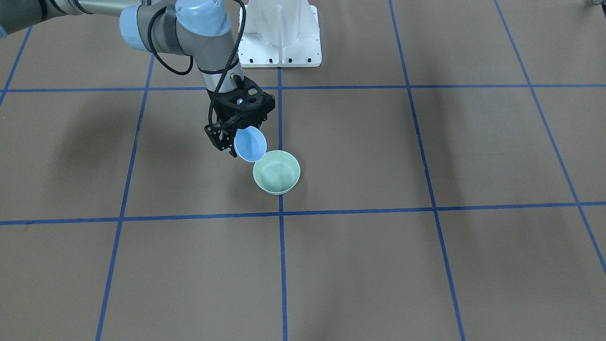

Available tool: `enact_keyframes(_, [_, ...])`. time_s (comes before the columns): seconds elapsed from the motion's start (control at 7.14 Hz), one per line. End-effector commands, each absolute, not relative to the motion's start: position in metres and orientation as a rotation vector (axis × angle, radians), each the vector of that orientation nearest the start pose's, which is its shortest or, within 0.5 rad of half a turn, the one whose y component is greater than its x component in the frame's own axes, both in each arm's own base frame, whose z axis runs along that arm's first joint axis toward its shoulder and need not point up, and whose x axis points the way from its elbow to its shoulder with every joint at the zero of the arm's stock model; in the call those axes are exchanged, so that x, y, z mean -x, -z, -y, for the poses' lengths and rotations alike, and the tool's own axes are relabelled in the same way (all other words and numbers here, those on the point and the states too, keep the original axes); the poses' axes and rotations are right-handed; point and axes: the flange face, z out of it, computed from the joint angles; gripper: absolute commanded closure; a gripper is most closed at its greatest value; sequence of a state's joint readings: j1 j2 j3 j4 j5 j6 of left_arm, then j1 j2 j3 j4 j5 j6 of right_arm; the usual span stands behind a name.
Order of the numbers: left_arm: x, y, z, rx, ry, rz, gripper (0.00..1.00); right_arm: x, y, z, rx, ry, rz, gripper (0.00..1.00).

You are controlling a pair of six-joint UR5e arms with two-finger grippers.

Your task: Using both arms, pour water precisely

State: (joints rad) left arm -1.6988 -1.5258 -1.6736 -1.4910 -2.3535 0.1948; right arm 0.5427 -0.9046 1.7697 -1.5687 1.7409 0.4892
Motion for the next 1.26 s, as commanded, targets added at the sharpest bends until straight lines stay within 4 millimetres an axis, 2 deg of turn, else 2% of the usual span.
enact_keyframes(0.0, [0.123, -0.638, 0.458, -0.103, -0.053, -0.776, 0.0, 0.508, -0.172, 0.438, -0.424, 0.586, 0.659, 1.0])
enact_keyframes(0.14, [0.124, -0.638, 0.458, -0.104, -0.052, -0.776, 0.0, 0.516, -0.17, 0.441, -0.388, 0.588, 0.633, 1.0])
enact_keyframes(0.42, [0.125, -0.639, 0.457, -0.104, -0.048, -0.777, 0.0, 0.531, -0.151, 0.447, -0.331, 0.59, 0.611, 1.0])
enact_keyframes(0.7, [0.126, -0.641, 0.457, -0.1, -0.045, -0.776, 0.0, 0.547, -0.125, 0.457, -0.27, 0.586, 0.557, 1.0])
enact_keyframes(0.98, [0.126, -0.641, 0.457, -0.1, -0.045, -0.776, 0.0, 0.554, -0.116, 0.461, -0.239, 0.584, 0.531, 1.0])
enact_keyframes(1.12, [0.126, -0.641, 0.457, -0.1, -0.045, -0.776, 0.0, 0.561, -0.097, 0.465, -0.204, 0.581, 0.501, 1.0])
